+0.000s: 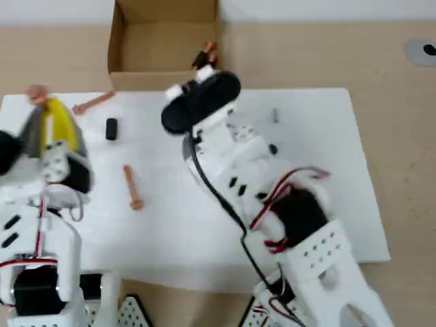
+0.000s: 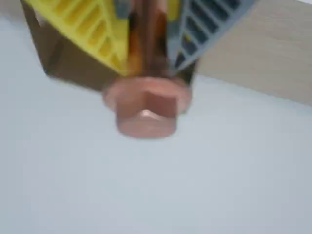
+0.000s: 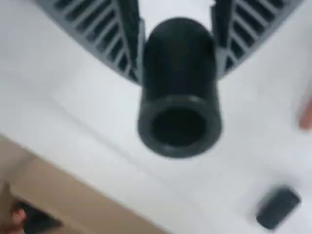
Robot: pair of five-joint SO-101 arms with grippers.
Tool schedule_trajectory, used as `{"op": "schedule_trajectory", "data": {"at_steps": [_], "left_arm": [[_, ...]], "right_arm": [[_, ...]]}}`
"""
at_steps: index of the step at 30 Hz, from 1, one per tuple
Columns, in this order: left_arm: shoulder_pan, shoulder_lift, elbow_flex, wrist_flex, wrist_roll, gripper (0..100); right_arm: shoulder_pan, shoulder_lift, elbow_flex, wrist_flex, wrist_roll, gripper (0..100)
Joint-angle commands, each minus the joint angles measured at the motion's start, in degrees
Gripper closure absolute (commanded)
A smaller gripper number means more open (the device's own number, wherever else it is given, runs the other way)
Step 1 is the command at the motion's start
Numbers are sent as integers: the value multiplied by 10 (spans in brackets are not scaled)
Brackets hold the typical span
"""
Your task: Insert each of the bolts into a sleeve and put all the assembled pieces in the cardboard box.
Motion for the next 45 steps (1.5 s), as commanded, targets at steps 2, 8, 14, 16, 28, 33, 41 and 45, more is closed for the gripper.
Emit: {"op": "schedule_trajectory", "data": {"at_steps": [2,8,14,16,28,33,41,45], "left_arm": [[53,-1,9,-21,-37,994],[122,-3,41,-7,-77,993],[168,-14,53,-4,-96,993],[179,-42,54,-4,-96,993],[259,-217,44,151,-91,993],[258,-216,48,132,-45,993],[258,-215,85,25,23,992],[257,-215,121,-17,39,992]], "right_arm": [[-58,-97,191,-193,-6,988],[-82,-147,313,-329,-5,988],[-84,-145,370,-401,25,988],[-86,-146,386,-418,32,988],[-86,-147,396,-450,32,988],[-86,-147,395,-451,31,988],[-86,-149,394,-451,31,988],[-86,-149,394,-451,31,988]]}}
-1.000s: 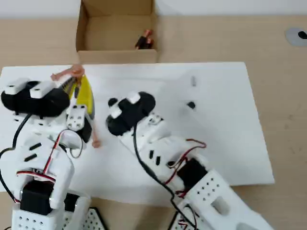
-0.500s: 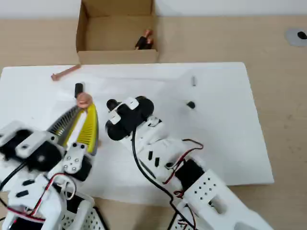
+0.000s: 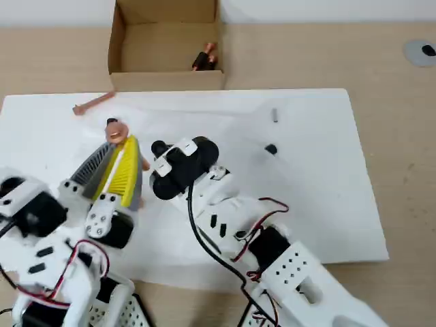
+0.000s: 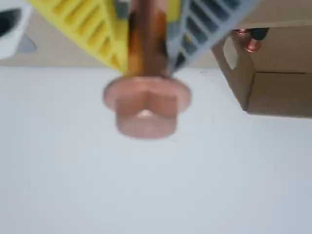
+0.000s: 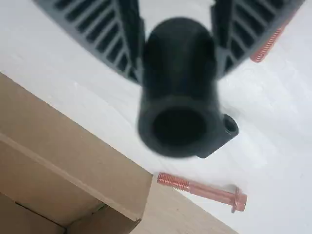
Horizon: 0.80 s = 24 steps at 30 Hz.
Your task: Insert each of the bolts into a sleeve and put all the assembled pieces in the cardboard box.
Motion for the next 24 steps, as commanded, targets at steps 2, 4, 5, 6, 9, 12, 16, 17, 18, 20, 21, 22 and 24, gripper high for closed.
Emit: {"op": "schedule_trajectory", "data": {"at_steps": [2,4,5,6,9,12,16,17,18,20,21,22,24], "left_arm": [[6,-3,19,-50,14,993],[6,-3,32,-65,14,993],[6,-3,36,-73,14,993],[6,-3,40,-80,13,993],[-11,-3,48,-102,14,993],[-28,-3,61,-120,14,993],[-31,-3,65,-122,15,993],[-31,-3,65,-122,17,993],[-31,-3,66,-122,23,993],[-30,-2,73,-123,38,992],[-30,-2,80,-131,40,992],[-30,-1,90,-142,41,992],[-30,-1,106,-161,39,992]], "right_arm": [[-8,-22,-7,-16,4,988],[-8,-22,-7,-16,4,988],[-8,-22,-7,-16,4,988],[-8,-22,-7,-16,4,988],[-8,-22,-7,-16,4,988],[-8,-22,-6,-16,4,988],[-8,-22,-4,-16,4,988],[-8,-22,-5,-16,4,988],[-8,-22,-6,-16,4,988],[-8,-22,-7,-16,3,988],[-8,-22,-7,-17,3,988],[-8,-22,-6,-22,2,988],[-8,-22,-5,-36,-12,988]]}}
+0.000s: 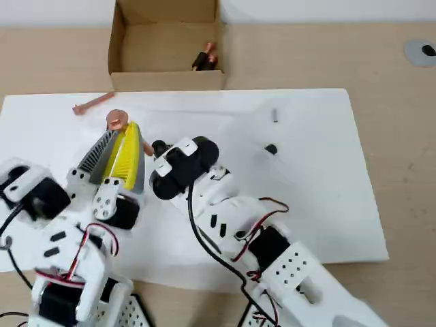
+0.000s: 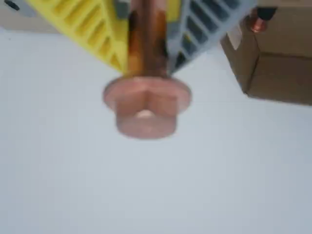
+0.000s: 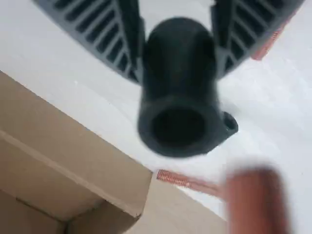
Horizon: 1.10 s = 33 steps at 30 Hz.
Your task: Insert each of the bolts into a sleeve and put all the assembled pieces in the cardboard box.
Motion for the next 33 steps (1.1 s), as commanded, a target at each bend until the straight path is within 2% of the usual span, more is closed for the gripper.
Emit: {"op": "schedule_trajectory", "data": {"at_steps": [1,15,21,33], "left_arm": [[-6,-1,11,-33,4,992],[-7,-1,14,-40,3,992],[-7,0,55,-125,-26,992],[-6,0,84,-130,-26,992]], "right_arm": [[-8,-22,-7,-32,-18,989],[-9,-20,-3,-50,-21,989],[-9,-19,-3,-50,-21,989],[-22,-22,2,-50,-21,989]]}}
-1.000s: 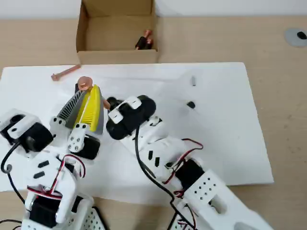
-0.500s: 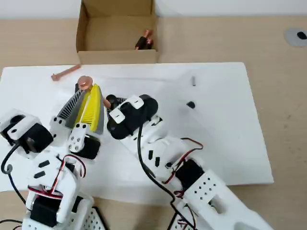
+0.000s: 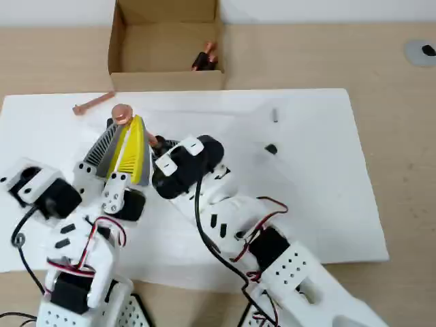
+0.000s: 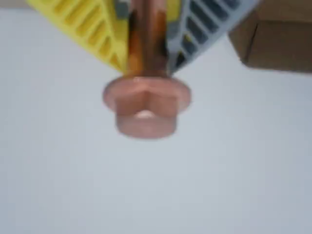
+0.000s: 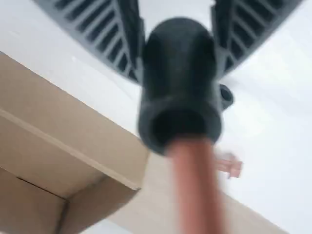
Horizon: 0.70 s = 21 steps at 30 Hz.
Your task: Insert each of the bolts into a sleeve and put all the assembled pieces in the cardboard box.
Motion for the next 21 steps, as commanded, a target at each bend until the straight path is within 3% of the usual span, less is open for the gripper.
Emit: {"op": "schedule_trajectory", "data": {"at_steps": [1,13,21], "left_arm": [[-7,0,10,-14,-4,992],[-11,0,33,-9,-5,993],[-6,-1,-47,114,-7,992]], "right_arm": [[-21,-21,-3,-16,-5,989],[-28,-21,-6,-16,-5,989],[-26,-21,-6,-16,-5,989]]}}
